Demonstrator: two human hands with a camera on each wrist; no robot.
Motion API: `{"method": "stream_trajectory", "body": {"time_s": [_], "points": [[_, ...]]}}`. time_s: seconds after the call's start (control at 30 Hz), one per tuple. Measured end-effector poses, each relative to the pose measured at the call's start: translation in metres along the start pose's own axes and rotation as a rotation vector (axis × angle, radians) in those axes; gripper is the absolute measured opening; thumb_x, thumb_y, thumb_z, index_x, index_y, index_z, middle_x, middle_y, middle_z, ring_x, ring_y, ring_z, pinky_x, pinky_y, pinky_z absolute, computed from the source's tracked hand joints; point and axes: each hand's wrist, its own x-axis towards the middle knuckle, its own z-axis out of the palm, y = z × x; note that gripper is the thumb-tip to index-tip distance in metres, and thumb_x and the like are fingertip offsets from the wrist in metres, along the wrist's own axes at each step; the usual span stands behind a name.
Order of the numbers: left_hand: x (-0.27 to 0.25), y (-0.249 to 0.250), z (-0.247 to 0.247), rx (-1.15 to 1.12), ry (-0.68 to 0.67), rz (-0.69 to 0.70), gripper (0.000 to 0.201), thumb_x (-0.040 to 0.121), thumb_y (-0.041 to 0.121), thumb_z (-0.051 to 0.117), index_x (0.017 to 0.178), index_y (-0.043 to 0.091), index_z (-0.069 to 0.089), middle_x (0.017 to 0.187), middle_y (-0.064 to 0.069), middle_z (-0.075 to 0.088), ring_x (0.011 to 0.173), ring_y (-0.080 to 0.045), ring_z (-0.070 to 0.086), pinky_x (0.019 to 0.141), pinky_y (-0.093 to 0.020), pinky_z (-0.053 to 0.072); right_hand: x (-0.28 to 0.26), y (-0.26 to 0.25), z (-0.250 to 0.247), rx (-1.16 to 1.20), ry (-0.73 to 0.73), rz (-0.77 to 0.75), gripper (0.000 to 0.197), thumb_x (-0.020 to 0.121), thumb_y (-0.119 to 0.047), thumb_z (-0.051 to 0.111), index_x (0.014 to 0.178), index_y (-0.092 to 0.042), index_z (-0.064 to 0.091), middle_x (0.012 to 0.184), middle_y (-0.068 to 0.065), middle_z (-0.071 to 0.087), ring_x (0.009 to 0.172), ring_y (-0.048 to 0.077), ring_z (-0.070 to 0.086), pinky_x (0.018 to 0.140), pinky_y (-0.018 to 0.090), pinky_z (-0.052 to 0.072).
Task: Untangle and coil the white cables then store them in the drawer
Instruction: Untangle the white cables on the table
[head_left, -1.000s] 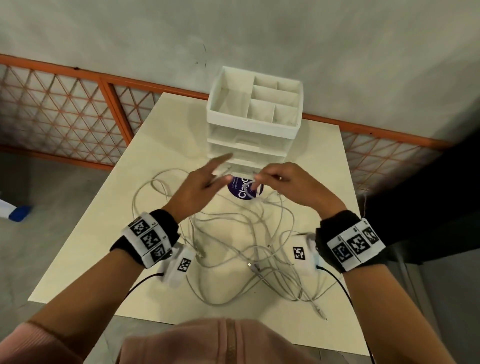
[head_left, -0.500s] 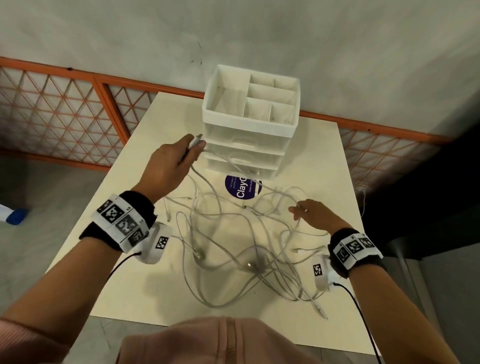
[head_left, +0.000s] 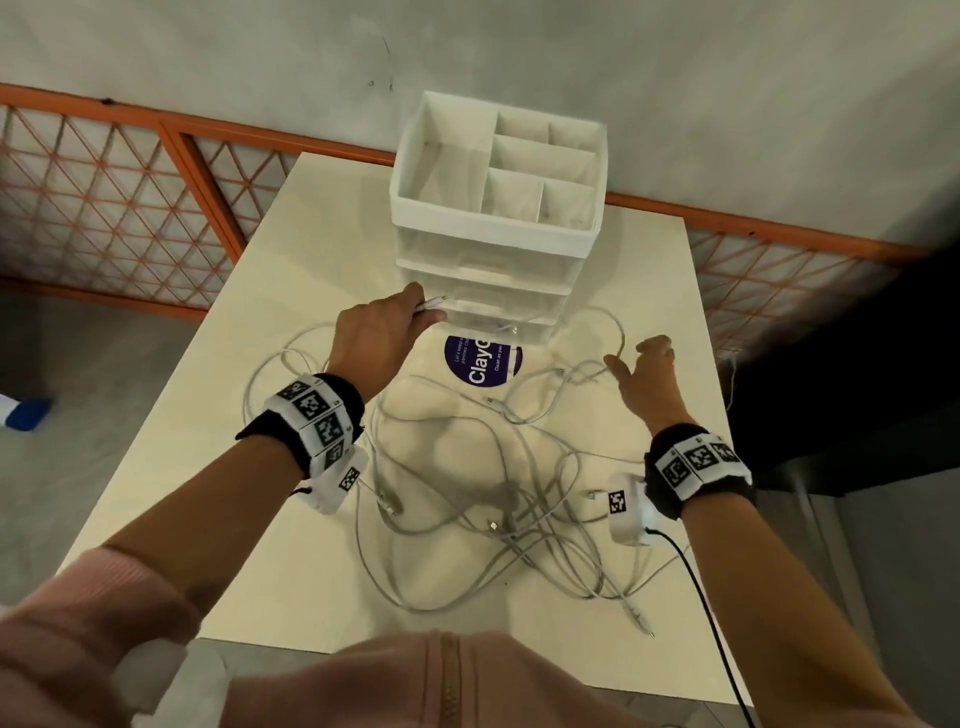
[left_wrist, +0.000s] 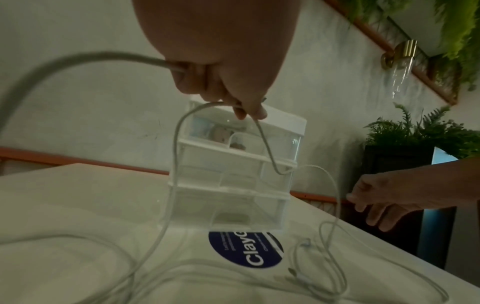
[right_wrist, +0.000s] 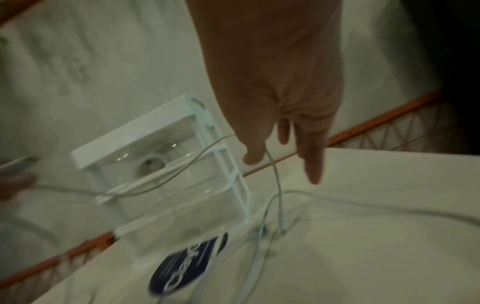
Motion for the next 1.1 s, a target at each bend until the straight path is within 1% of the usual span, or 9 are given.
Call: {"method": "stream_trajectory", "body": {"time_s": [0.1, 0.17, 0.23, 0.37, 0.57, 0.67, 0.73, 0.97, 1.1], "points": [[0.005, 0.003, 0.014, 0.049, -0.058, -0.061, 0.049, 0.092, 0.05, 0.036, 0.095, 0.003, 0.052, 0.075, -0.02, 0.067, 0.066, -0.042, 0.061, 0.055, -0.035, 0.033, -0.015, -0.001, 0.031, -0.293, -0.222, 0.045, 0.075, 0.087, -0.031, 0.064, 0.134, 0.011, 0.025, 0.136, 0.026, 0.036, 0.124, 0.039, 0.042, 0.098, 0.042, 0.039], [0.004, 0.004, 0.021, 0.054, -0.093, -0.085, 0.048, 0.093, 0.049, 0.037, 0.099, 0.004, 0.052, 0.079, -0.021, 0.067, 0.071, -0.042, 0.062, 0.058, -0.037, 0.035, -0.026, 0.004, 0.049, -0.342, -0.459, 0.002, 0.059, 0.084, -0.026, 0.068, 0.124, 0.007, 0.04, 0.125, 0.021, 0.048, 0.115, 0.033, 0.049, 0.088, 0.038, 0.04], [0.003, 0.004, 0.025, 0.04, -0.124, -0.095, 0.043, 0.094, 0.047, 0.042, 0.1, 0.005, 0.053, 0.081, -0.021, 0.067, 0.074, -0.043, 0.062, 0.06, -0.036, 0.035, -0.038, 0.007, 0.057, -0.287, -0.56, -0.065, 0.032, 0.083, -0.014, 0.069, 0.104, -0.004, 0.046, 0.106, 0.016, 0.053, 0.094, 0.026, 0.051, 0.076, 0.033, 0.038], [-0.003, 0.005, 0.029, 0.008, -0.155, -0.093, 0.04, 0.092, 0.047, 0.047, 0.096, 0.008, 0.055, 0.083, -0.019, 0.068, 0.078, -0.042, 0.062, 0.063, -0.037, 0.04, -0.049, -0.002, 0.041, -0.211, -0.514, -0.088, 0.013, 0.084, 0.001, 0.058, 0.095, -0.005, 0.062, 0.076, 0.003, 0.055, 0.08, 0.025, 0.055, 0.068, 0.029, 0.041], [-0.013, 0.014, 0.024, -0.136, -0.203, -0.132, 0.028, 0.091, 0.038, 0.054, 0.099, 0.011, 0.055, 0.074, -0.01, 0.064, 0.073, -0.036, 0.061, 0.064, -0.036, 0.044, -0.042, -0.03, -0.027, -0.423, -0.435, -0.004, 0.022, 0.077, -0.004, 0.061, 0.093, 0.01, 0.069, 0.094, 0.024, 0.071, 0.083, 0.03, 0.064, 0.067, 0.032, 0.05], [-0.021, 0.021, 0.022, -0.373, -0.213, -0.139, 0.021, 0.089, 0.031, 0.06, 0.084, 0.012, 0.052, 0.057, 0.003, 0.049, 0.054, -0.014, 0.051, 0.058, -0.03, 0.042, -0.052, -0.047, -0.051, -0.404, -0.308, -0.006, 0.025, 0.078, -0.007, 0.064, 0.095, 0.011, 0.066, 0.097, 0.026, 0.07, 0.094, 0.036, 0.065, 0.072, 0.033, 0.05], [-0.026, 0.028, 0.02, -0.522, -0.222, -0.151, 0.021, 0.088, 0.025, 0.061, 0.077, 0.012, 0.049, 0.056, 0.008, 0.045, 0.049, -0.002, 0.047, 0.053, -0.014, 0.035, -0.061, -0.058, -0.06, -0.373, -0.215, -0.041, 0.026, 0.08, -0.01, 0.065, 0.095, 0.011, 0.066, 0.101, 0.024, 0.069, 0.099, 0.036, 0.062, 0.077, 0.033, 0.048], [-0.043, 0.06, 0.015, -0.763, -0.408, -0.08, 0.028, 0.078, 0.032, 0.074, 0.095, 0.015, 0.059, 0.063, 0.001, 0.033, 0.053, -0.007, 0.031, 0.051, -0.014, 0.03, -0.1, -0.098, -0.069, 0.057, -0.155, -0.191, 0.01, 0.081, -0.012, 0.064, 0.075, -0.005, 0.059, 0.067, 0.004, 0.058, 0.044, 0.006, 0.048, 0.039, 0.012, 0.038], [-0.043, 0.079, 0.004, -1.089, -0.367, -0.265, 0.034, 0.095, 0.039, 0.047, 0.094, 0.006, 0.058, 0.059, 0.009, 0.032, 0.051, -0.007, 0.029, 0.052, -0.017, 0.031, -0.115, -0.112, -0.066, 0.249, -0.137, -0.271, 0.007, 0.081, -0.007, 0.06, 0.076, -0.01, 0.058, 0.066, 0.002, 0.059, 0.043, 0.004, 0.054, 0.047, 0.018, 0.047]]}}
